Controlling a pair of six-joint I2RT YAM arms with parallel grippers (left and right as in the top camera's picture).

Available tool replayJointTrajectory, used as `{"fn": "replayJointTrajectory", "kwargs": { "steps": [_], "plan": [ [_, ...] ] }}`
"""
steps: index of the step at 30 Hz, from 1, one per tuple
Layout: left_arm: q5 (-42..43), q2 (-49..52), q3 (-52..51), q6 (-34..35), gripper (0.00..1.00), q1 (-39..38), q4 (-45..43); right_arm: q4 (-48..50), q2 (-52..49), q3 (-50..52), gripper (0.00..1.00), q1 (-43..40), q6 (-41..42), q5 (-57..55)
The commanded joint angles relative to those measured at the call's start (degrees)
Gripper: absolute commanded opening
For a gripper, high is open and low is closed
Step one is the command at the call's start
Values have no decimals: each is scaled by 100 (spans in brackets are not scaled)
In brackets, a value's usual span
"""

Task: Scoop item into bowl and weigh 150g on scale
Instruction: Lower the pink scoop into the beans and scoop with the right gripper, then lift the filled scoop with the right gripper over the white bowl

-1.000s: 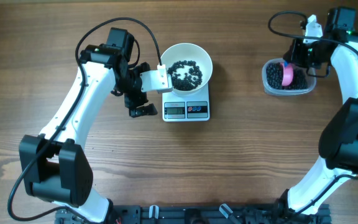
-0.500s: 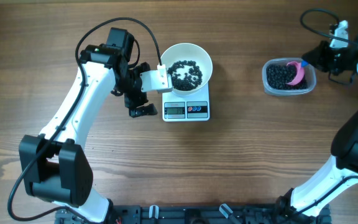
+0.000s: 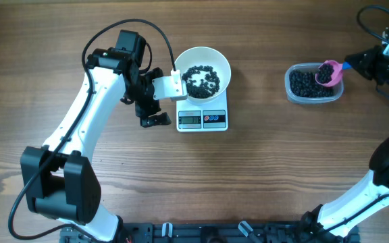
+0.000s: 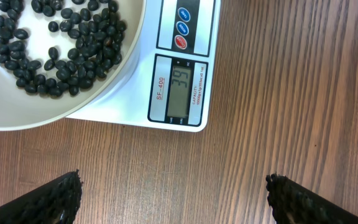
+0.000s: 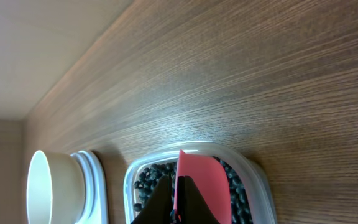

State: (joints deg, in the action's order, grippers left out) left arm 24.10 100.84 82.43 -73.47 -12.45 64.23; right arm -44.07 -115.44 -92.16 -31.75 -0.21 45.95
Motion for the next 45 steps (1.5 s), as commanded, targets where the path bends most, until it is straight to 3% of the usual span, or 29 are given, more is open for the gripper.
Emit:
{"fn": "replayJointTrajectory", "kwargs": {
  "steps": [1, 13, 16, 25, 45],
  "plan": [
    [136, 22, -37, -111, 100, -20, 2, 17, -83, -22, 4, -15, 22, 310],
    [136, 22, -37, -111, 100, -20, 2, 52, -83, -22, 4, -15, -168, 463],
    [136, 22, -37, -111, 100, -20, 2, 61, -83, -22, 4, -13, -743, 1257],
    [136, 22, -37, -111, 100, -20, 2, 271, -83, -22, 4, 68, -704, 1893],
    [136, 22, -37, -111, 100, -20, 2, 1971, -83, -22, 4, 2111, 852, 2170]
  ]
}}
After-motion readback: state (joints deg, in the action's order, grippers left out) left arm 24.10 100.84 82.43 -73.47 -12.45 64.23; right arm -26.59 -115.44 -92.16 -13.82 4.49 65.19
